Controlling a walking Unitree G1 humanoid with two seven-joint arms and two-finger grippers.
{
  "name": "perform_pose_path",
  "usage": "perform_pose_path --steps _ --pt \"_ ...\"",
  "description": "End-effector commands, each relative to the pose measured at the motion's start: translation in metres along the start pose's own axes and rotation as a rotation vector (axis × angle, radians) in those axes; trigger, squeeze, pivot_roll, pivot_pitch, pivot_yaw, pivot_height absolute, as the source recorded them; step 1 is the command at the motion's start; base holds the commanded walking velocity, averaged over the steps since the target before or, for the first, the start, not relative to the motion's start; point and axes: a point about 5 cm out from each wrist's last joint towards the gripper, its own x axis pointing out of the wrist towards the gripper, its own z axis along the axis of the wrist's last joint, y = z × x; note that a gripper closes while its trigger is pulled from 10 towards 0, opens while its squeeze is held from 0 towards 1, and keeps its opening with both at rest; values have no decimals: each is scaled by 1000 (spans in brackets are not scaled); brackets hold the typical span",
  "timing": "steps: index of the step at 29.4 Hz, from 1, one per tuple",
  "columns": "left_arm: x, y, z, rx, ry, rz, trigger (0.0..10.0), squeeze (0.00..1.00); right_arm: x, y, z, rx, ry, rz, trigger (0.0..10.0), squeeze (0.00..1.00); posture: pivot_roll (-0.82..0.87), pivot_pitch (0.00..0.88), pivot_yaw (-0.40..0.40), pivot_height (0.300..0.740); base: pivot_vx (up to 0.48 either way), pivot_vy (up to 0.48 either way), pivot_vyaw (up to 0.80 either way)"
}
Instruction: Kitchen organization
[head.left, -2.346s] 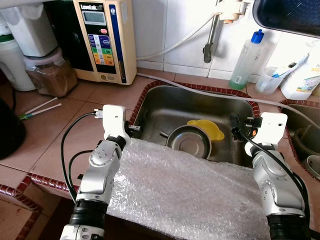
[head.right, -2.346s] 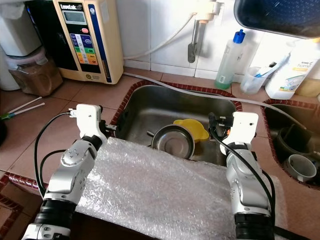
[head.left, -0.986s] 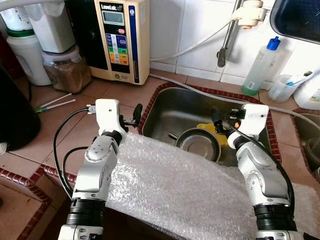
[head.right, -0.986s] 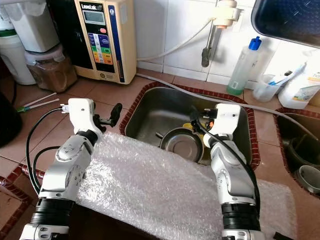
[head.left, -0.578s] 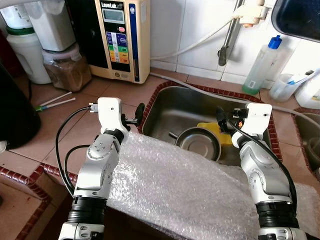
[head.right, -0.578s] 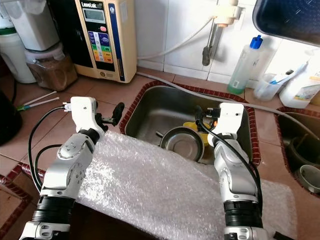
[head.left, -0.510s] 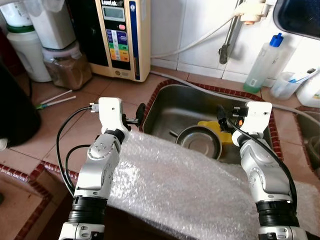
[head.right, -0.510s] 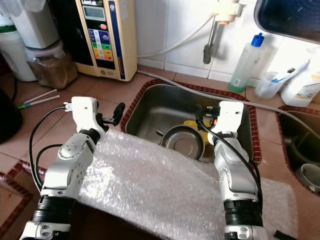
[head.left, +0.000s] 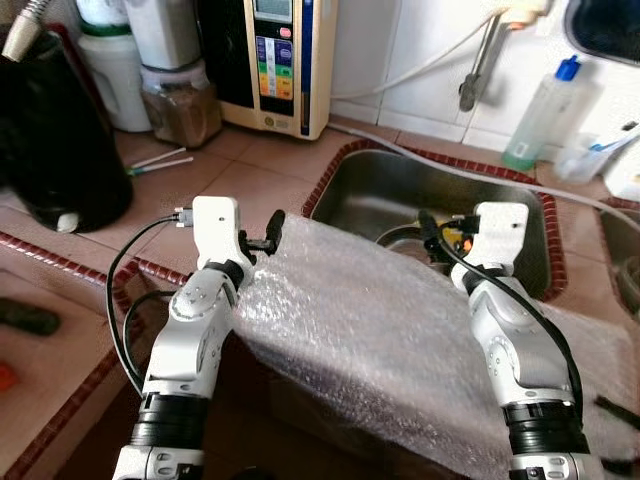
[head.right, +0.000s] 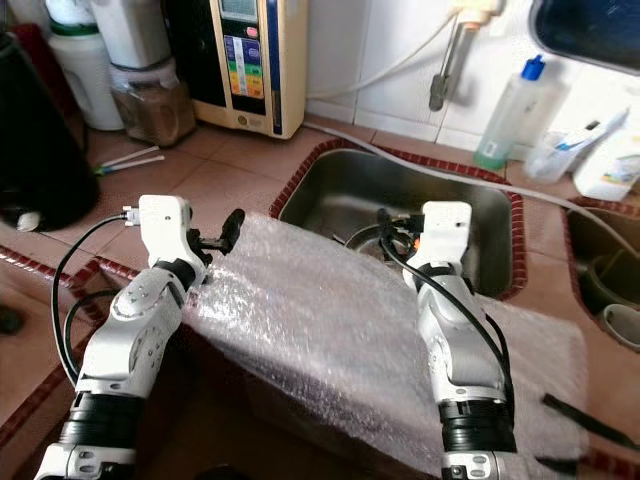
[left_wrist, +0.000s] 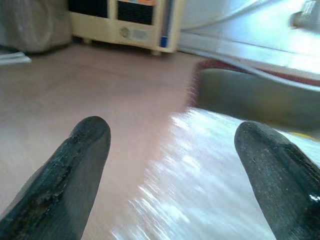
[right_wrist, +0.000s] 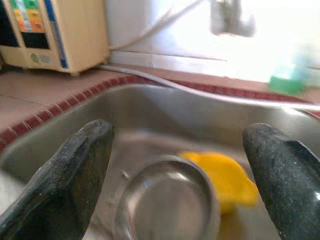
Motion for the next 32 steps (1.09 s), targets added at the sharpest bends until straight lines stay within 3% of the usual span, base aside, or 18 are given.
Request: perform_pose_path --steps 1,19,23,32 --pt "2 2 2 13 3 12 10000 0 1 -3 1 12 1 -29 10000 0 6 0 -4 740 -356 0 0" --pt "2 1 0 14 12 5 10000 0 1 -4 1 11 -8 -35 10000 0 6 0 0 740 -331 0 0" --pt "1 6 0 67 -12 20 10000 0 1 -3 1 13 -15 -30 10000 0 6 0 -1 740 0 0 0" --pt "-6 17 -5 24 -16 5 10000 0 0 -3 0 9 -23 -30 10000 0 2 0 -2 740 0 0 0"
